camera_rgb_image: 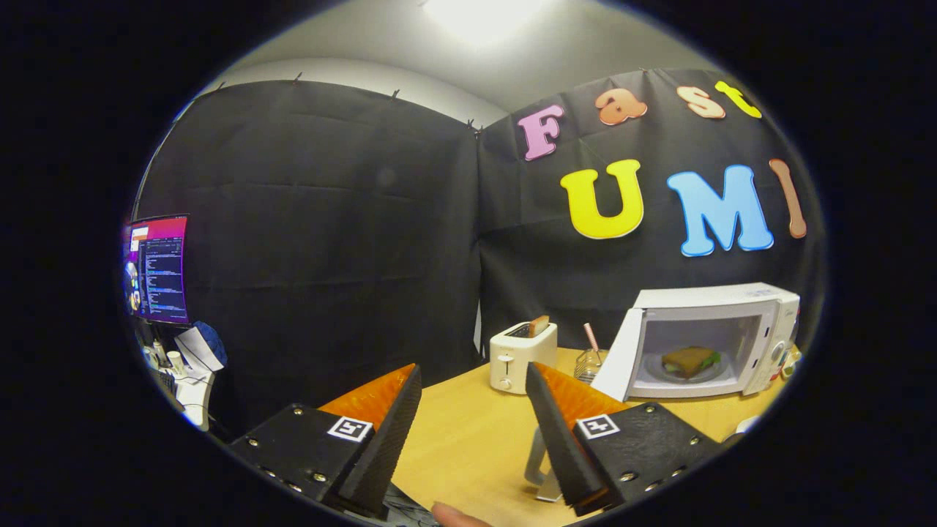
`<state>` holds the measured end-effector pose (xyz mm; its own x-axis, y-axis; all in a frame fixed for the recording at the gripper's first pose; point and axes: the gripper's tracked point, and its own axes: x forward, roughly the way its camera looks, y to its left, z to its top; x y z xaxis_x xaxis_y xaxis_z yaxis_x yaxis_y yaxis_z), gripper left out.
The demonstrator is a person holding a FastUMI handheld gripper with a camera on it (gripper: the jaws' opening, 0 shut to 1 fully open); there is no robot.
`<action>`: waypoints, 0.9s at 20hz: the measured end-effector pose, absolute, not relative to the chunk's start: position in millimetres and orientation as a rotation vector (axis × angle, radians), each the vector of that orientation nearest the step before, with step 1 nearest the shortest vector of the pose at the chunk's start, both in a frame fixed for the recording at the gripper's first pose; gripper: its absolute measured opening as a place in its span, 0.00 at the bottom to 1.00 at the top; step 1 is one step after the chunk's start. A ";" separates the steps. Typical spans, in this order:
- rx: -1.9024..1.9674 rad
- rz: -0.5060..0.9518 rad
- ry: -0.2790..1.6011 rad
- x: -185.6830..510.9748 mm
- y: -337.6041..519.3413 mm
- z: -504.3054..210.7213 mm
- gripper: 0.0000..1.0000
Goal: Open the microwave, put the food inside, and close the microwave door.
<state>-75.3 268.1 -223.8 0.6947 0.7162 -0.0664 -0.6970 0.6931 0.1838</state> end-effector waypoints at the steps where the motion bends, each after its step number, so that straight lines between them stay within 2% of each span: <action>1: 0.148 0.780 0.148 -71.9 271.1 -231.5 0.81; 3: 0.133 0.726 0.174 -59.5 267.0 -249.9 0.64; 4: 0.132 0.733 0.193 -57.7 273.3 -261.5 0.42; 5: 0.132 0.745 0.216 -53.6 278.2 -274.1 0.40; 7: 0.105 0.723 0.224 -48.8 275.1 -285.3 0.09; 11: 0.028 0.676 0.195 -38.1 268.5 -306.7 0.12; 13: 0.013 0.671 0.184 -37.7 265.4 -309.1 0.08; 18: -0.005 0.622 0.159 -37.2 231.9 -312.8 0.08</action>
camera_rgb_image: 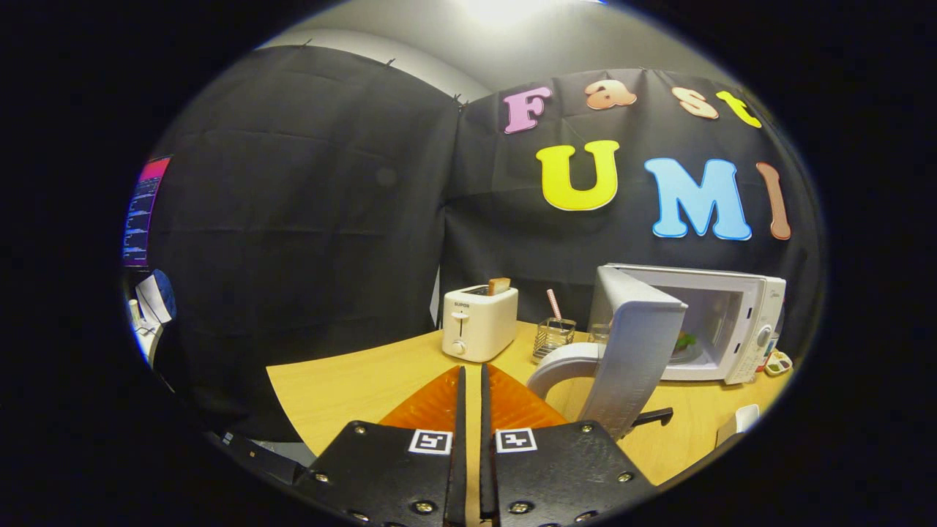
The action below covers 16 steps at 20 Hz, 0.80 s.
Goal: Open the microwave, put the food inside, and close the microwave door.
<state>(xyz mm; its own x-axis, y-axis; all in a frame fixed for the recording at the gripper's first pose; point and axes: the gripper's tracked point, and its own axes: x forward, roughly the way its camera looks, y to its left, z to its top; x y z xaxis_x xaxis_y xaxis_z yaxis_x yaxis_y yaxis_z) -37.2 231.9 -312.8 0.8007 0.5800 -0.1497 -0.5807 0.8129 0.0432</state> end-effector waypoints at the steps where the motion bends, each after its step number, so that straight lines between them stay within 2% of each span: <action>1: -0.002 0.611 0.164 -35.4 223.1 -314.5 0.08; 16: -0.026 0.194 0.208 75.1 36.2 -342.9 0.08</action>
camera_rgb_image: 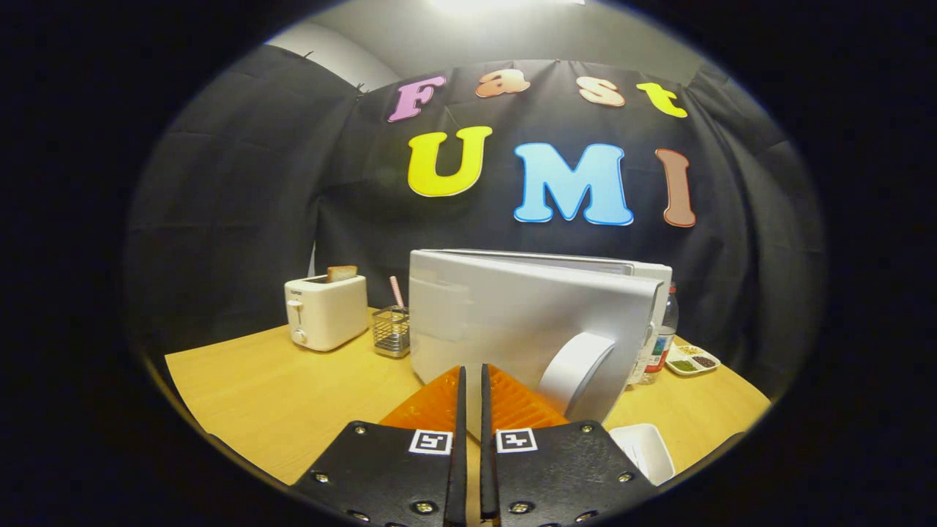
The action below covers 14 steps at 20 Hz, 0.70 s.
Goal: Open the microwave, put the food inside, and close the microwave door.
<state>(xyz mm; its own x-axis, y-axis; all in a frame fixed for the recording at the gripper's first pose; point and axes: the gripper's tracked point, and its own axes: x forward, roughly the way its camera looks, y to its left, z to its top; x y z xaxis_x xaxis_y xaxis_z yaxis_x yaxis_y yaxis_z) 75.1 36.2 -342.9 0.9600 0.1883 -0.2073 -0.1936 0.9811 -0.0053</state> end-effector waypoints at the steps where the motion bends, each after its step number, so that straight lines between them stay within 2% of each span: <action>1: -0.025 0.176 0.211 83.2 27.5 -343.9 0.08; 14: -0.055 -0.035 0.220 202.3 -42.2 -348.9 0.08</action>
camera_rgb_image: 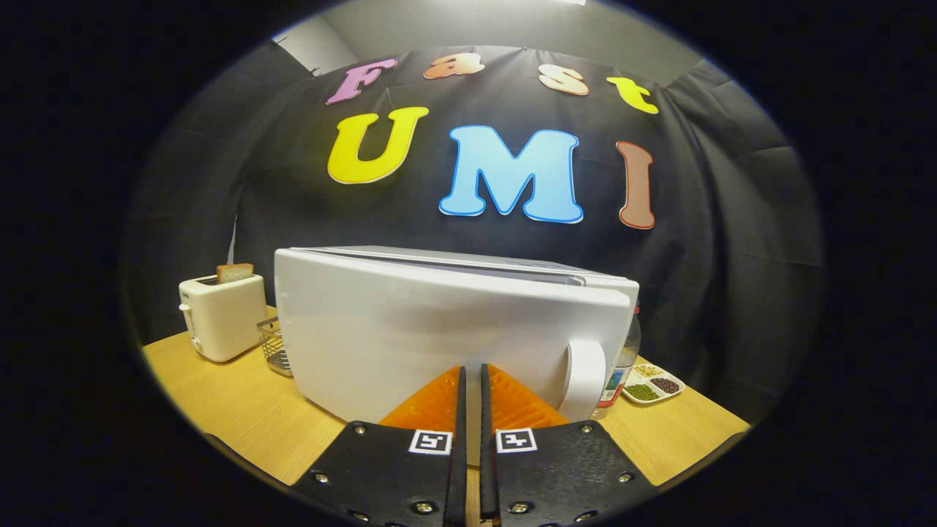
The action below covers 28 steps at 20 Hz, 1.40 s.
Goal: Open the microwave, put the food inside, and close the microwave door.
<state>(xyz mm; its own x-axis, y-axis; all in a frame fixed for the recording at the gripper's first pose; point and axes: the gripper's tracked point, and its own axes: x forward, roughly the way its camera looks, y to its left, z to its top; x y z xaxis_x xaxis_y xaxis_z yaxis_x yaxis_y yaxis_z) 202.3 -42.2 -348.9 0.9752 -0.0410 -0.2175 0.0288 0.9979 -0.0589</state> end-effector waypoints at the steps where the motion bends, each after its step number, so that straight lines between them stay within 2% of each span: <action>1: -0.044 -0.047 0.231 211.0 -45.2 -350.2 0.08; 7: 0.011 -0.099 0.264 248.9 -53.6 -359.0 0.08; 10: -0.070 -0.135 0.231 257.8 -54.1 -361.3 0.14; 13: -0.064 -0.147 0.270 259.6 -54.7 -367.6 0.14; 16: 0.028 -0.101 0.311 243.0 -46.9 -352.4 0.13; 28: -0.001 -0.014 0.240 117.5 2.7 -239.0 0.12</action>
<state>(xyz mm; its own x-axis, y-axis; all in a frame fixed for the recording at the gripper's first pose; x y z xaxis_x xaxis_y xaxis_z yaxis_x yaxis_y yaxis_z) 117.5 2.7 -239.0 0.9712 -0.0144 -0.2378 0.0143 0.9999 -0.0022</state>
